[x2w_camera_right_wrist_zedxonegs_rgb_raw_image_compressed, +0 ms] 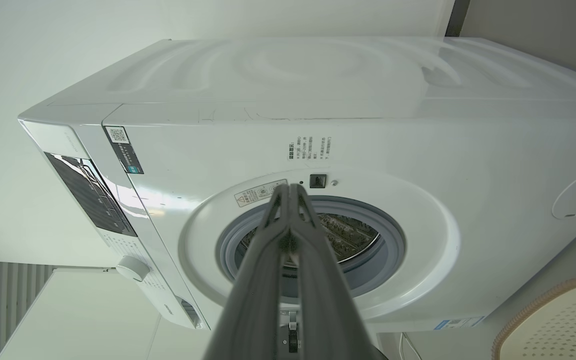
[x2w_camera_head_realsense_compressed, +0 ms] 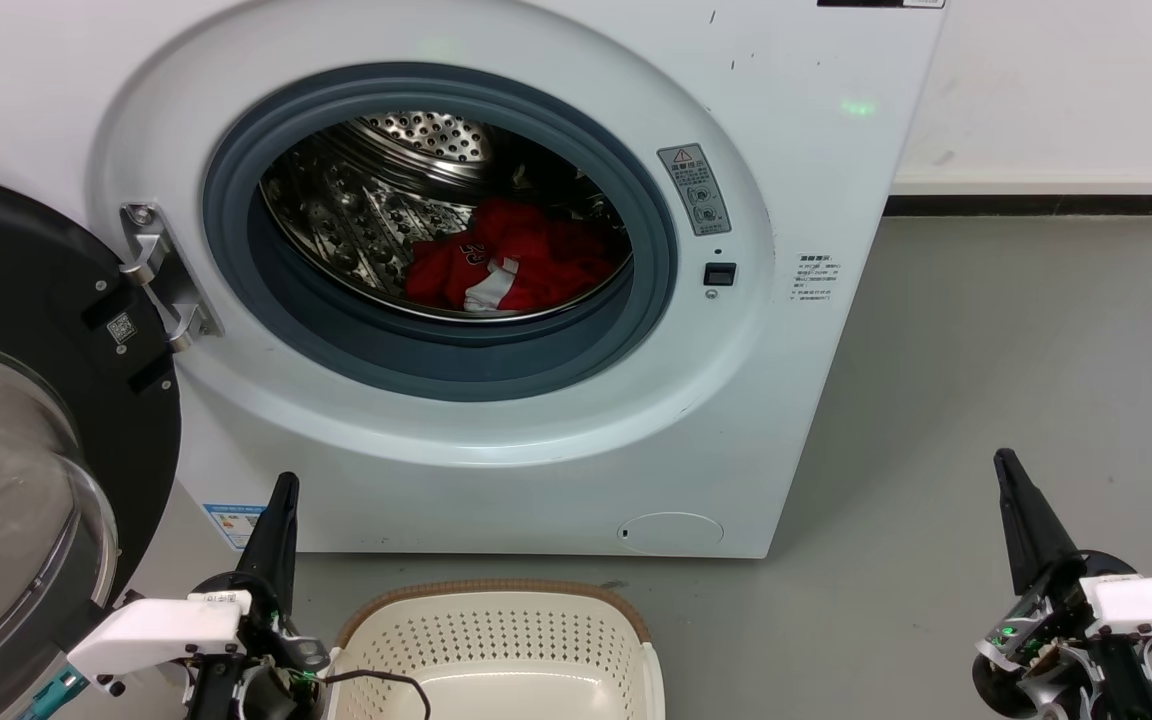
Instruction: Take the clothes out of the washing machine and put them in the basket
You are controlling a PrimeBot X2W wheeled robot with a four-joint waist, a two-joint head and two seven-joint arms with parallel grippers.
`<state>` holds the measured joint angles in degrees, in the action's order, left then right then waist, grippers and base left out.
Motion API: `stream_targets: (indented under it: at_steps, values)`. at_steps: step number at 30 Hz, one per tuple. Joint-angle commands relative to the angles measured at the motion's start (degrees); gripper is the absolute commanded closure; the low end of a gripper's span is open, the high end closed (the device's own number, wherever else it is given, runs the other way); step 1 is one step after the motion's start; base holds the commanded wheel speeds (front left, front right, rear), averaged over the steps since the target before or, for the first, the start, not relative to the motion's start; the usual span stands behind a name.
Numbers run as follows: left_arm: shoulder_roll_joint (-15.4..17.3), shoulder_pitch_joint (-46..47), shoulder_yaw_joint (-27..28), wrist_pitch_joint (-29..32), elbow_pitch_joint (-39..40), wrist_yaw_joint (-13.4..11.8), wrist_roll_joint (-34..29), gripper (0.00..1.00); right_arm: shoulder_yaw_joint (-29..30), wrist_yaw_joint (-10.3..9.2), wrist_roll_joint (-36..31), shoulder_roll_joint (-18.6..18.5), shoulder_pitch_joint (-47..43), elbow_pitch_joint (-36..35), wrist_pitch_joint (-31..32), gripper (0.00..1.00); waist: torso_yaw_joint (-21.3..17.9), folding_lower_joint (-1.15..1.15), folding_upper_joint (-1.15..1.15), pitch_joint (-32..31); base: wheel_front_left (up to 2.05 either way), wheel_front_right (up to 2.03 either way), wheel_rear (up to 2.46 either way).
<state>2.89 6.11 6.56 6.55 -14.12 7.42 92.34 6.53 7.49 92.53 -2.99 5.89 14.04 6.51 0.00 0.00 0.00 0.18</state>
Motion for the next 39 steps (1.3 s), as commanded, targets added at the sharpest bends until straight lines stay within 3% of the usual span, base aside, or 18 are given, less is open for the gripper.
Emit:
stream_targets:
  at_steps: [1,2,3,16,39]
  values:
    - [-0.05,0.34,0.00,0.12,0.05,0.25,0.15,1.00,-0.02,0.00,-0.26,0.19,0.71,0.07,0.02,1.00,0.00,0.00,0.00,0.00,0.00,0.00,0.00]
    - [-0.05,0.34,0.00,0.12,0.05,0.25,0.15,1.00,-0.02,0.00,-0.26,0.19,0.71,0.07,0.02,1.00,0.00,0.00,0.00,0.00,0.00,0.00,0.00]
    - [-0.01,-0.07,-0.04,-0.03,-0.17,-0.02,-0.03,0.00,0.00,0.01,-0.01,0.00,-0.09,0.12,-0.05,0.00,0.00,0.00,0.00,0.00,0.00,0.00,0.00]
    - [-0.07,0.59,-2.65,-3.40,0.94,-0.01,-3.49,0.00,-0.55,0.00,-3.99,0.03,-1.58,-1.93,-3.37,0.00,-0.16,0.00,0.00,0.15,0.00,0.00,0.00]
    - [-0.03,2.47,-5.96,-8.93,6.29,-0.31,-30.10,0.00,-2.61,0.00,-34.83,0.05,-3.46,-8.89,-8.87,0.00,-0.38,0.00,0.00,0.25,0.00,0.00,0.00]
